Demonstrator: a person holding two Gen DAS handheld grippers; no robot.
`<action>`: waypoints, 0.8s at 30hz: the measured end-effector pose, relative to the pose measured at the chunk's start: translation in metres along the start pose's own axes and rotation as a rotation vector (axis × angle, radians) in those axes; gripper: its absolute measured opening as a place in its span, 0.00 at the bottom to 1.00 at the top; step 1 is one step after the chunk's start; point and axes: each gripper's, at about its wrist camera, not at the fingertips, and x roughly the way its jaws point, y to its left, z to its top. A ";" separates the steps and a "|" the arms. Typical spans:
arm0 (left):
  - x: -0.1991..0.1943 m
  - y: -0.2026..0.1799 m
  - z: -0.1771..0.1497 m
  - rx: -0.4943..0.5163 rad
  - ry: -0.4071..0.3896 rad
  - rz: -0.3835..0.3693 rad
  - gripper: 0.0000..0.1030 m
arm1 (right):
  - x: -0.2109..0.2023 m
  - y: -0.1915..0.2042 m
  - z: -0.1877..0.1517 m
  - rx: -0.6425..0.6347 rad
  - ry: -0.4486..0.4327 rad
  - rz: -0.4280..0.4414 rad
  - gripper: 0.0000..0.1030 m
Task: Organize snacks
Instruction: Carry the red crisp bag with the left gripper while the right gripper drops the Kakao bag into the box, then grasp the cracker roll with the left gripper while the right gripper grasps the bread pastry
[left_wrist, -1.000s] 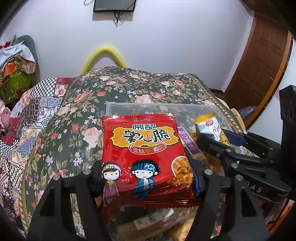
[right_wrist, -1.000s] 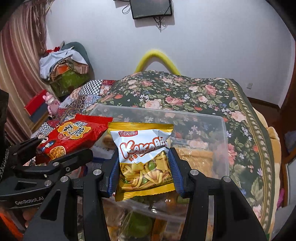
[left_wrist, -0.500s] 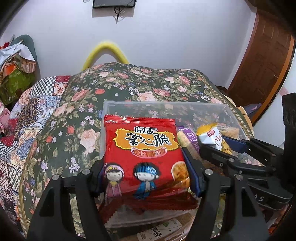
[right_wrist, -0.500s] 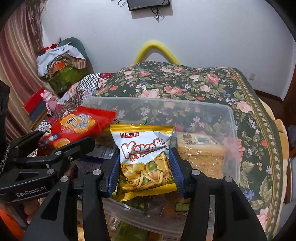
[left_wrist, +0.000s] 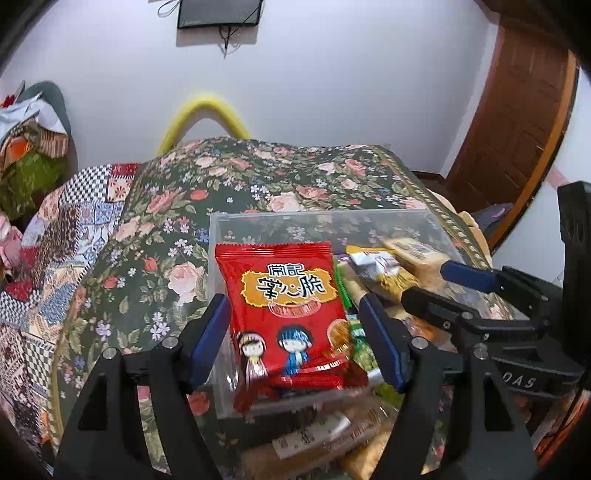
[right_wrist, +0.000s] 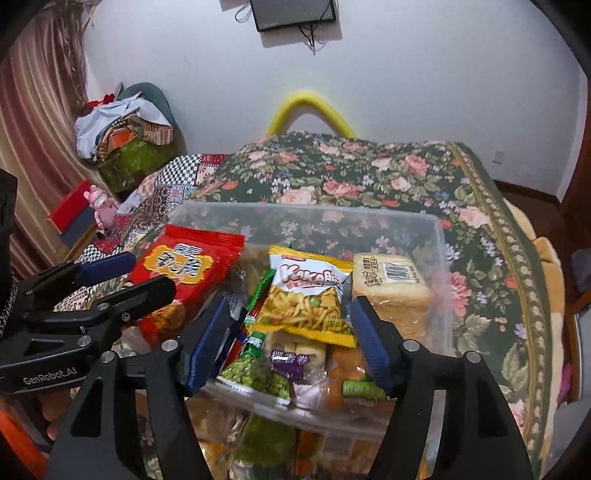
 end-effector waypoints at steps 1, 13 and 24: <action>-0.006 -0.001 -0.001 0.009 -0.003 0.001 0.73 | -0.005 0.001 0.000 -0.001 -0.006 0.001 0.65; -0.042 0.003 -0.043 0.048 0.043 -0.009 0.81 | -0.044 0.013 -0.033 0.012 -0.030 0.019 0.69; -0.027 0.016 -0.118 0.026 0.173 -0.023 0.81 | -0.027 0.025 -0.092 0.045 0.108 0.053 0.70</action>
